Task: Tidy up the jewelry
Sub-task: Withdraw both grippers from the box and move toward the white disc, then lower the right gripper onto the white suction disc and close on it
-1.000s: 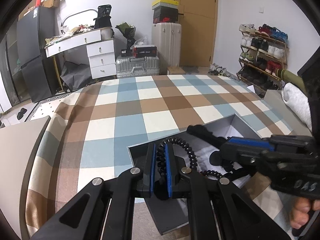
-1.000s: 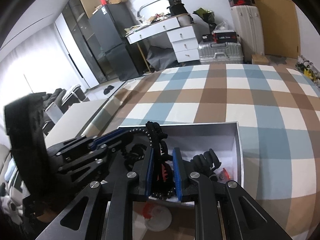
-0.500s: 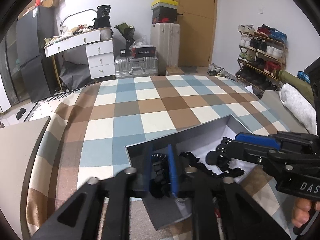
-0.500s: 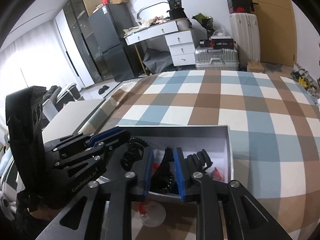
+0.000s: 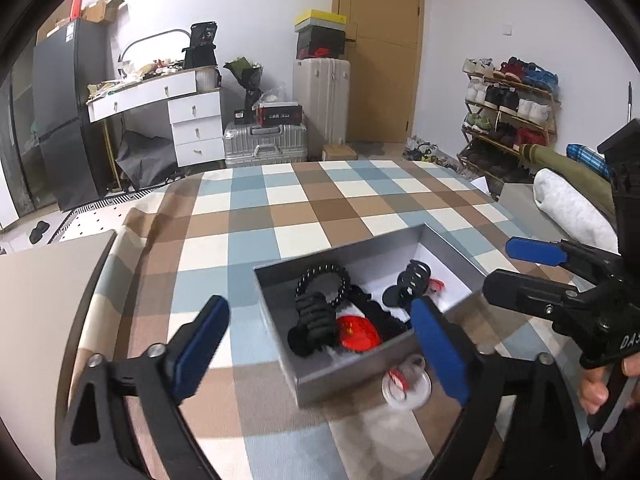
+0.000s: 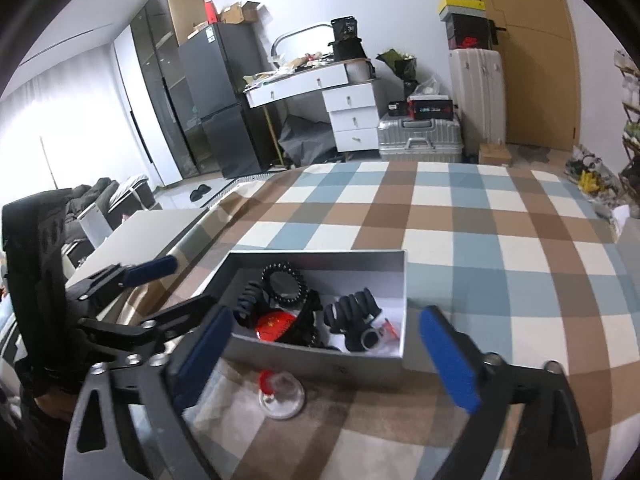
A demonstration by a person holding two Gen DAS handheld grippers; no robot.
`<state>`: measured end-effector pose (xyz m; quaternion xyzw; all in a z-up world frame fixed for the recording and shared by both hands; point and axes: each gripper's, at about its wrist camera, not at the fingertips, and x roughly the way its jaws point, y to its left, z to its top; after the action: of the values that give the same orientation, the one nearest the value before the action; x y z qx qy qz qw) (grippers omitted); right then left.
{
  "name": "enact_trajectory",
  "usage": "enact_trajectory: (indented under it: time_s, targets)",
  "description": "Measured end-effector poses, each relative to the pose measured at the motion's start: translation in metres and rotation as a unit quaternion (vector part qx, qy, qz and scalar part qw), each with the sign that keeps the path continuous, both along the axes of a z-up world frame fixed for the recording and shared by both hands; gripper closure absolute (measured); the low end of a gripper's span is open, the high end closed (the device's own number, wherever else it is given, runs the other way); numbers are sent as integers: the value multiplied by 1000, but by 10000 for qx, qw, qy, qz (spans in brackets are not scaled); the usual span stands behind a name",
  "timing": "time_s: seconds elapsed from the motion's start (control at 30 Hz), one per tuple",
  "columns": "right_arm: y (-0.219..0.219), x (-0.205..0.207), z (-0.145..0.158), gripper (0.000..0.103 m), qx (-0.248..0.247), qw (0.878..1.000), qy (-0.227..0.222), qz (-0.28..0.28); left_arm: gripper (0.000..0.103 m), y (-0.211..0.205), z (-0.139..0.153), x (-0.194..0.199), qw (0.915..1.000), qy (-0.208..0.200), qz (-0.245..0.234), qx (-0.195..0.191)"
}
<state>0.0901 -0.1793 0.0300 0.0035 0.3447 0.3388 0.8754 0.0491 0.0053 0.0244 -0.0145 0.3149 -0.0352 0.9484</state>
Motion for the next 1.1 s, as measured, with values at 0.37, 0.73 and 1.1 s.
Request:
enact_trajectory:
  time_s: [0.37, 0.73, 1.1]
  targets:
    - [2, -18, -34, 4, -150, 9982, 538, 235, 1, 12, -18, -21, 9995, 151, 264, -3]
    - [55, -23, -65, 30, -664, 9905, 849, 852, 1, 25, -24, -23, 9986, 257, 463, 20]
    - [69, -24, -70, 60, -1055, 9886, 673, 836, 1, 31, -24, -25, 9983, 275, 505, -51]
